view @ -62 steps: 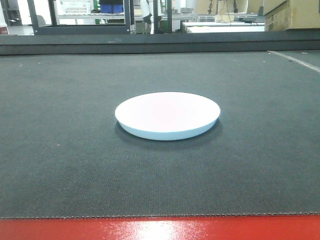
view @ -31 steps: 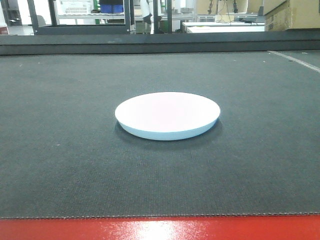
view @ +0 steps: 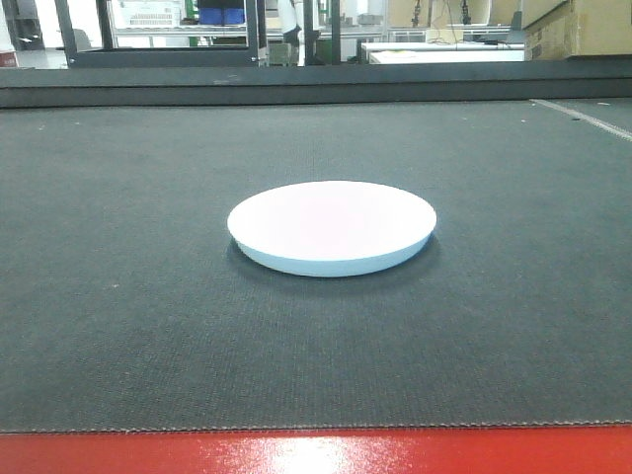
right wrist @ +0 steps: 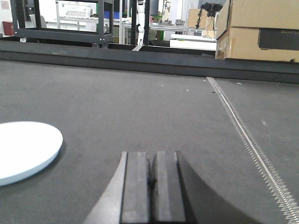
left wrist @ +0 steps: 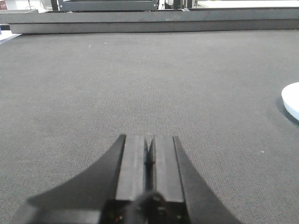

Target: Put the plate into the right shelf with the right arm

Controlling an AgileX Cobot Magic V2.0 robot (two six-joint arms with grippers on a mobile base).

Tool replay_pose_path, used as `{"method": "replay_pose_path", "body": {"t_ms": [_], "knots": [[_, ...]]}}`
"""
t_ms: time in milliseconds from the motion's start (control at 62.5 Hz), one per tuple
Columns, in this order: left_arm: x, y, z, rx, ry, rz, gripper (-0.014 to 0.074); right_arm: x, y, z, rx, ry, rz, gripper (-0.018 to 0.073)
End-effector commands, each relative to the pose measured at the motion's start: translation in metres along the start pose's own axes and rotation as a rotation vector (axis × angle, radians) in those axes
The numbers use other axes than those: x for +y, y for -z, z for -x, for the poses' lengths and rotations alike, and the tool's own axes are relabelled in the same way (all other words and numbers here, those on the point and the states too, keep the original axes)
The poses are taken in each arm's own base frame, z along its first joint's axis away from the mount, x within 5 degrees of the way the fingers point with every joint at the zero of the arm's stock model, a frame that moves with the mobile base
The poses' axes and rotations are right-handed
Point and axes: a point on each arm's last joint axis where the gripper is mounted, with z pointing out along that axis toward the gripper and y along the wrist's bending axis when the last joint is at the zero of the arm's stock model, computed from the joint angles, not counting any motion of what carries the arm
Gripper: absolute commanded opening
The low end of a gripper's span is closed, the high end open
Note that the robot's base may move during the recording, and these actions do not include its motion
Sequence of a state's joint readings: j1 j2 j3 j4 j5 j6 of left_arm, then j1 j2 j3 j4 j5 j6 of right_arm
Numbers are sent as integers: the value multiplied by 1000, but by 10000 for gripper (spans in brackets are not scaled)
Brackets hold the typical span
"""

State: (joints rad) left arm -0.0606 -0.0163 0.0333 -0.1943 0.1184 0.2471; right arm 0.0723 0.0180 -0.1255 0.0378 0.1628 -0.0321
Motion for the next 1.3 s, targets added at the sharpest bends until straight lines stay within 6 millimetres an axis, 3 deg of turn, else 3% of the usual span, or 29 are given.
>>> {"method": "replay_pose_path", "body": {"t_ms": [0,176,240,432,656,752,944,1073,1281], "knots": [[2,1,5,-84,10,20,-47,0,-2,39,-17,-3,-4,134],[2,1,5,-84,10,20,-47,0,-32,75,111,-4,-2,467],[2,1,5,-84,10,20,-47,0,-50,84,168,-5,-2,529],[2,1,5,-84,10,20,-47,4,-116,112,375,-5,26,532],[2,1,5,-84,10,20,-47,42,-204,136,567,-68,140,532],[2,1,5,-84,10,20,-47,66,-241,131,642,-89,177,532],[2,1,5,-84,10,20,-47,113,-299,94,771,-70,238,532],[2,1,5,-84,10,20,-47,131,-323,66,828,-28,253,532],[2,1,5,-84,10,20,-47,140,-340,25,904,31,244,532]]}}
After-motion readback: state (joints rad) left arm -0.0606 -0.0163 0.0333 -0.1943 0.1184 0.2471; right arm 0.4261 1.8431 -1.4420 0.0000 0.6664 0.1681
